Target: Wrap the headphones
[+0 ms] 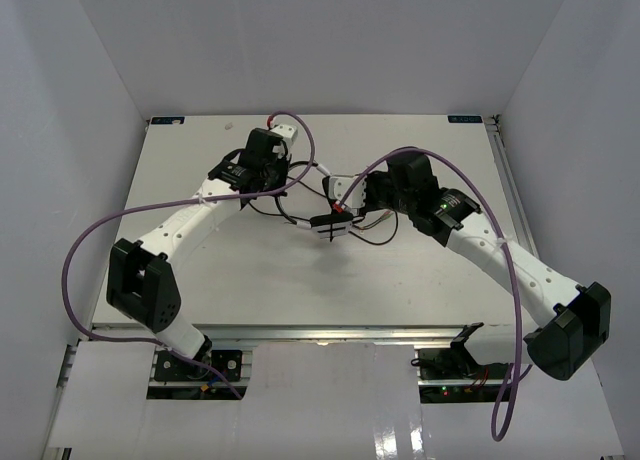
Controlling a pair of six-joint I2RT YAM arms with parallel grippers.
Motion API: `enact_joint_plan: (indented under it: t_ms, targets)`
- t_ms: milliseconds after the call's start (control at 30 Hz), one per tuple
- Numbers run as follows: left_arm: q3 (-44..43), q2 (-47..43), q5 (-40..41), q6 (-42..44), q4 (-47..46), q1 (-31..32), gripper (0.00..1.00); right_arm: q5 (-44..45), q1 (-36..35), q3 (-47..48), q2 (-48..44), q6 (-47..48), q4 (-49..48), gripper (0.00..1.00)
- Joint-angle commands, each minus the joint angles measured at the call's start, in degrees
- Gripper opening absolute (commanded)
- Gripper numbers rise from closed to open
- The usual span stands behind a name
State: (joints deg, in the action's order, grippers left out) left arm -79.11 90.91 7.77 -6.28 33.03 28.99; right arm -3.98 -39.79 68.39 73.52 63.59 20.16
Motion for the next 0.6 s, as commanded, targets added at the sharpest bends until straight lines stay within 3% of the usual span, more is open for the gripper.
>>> enact_joint_plan:
  t_ms: [0, 233, 567]
  targets:
    - [-2.11, -2.91, -7.21, -4.23, -2.73, 0.01, 0.00, -8.67, -0.11, 3.44, -1.20, 0.76, 1.40, 0.08]
    - [-3.63, 0.08, -16.10, -10.93, -4.21, 0.01, 0.00, -7.26, -0.11, 1.62, -0.85, 1.93, -0.31, 0.08]
    - [-4.05, 3.10, -25.86, -13.86, -4.22, 0.01, 0.00, -4.68, -0.32, 0.20, -1.51, 4.43, -0.92, 0.08]
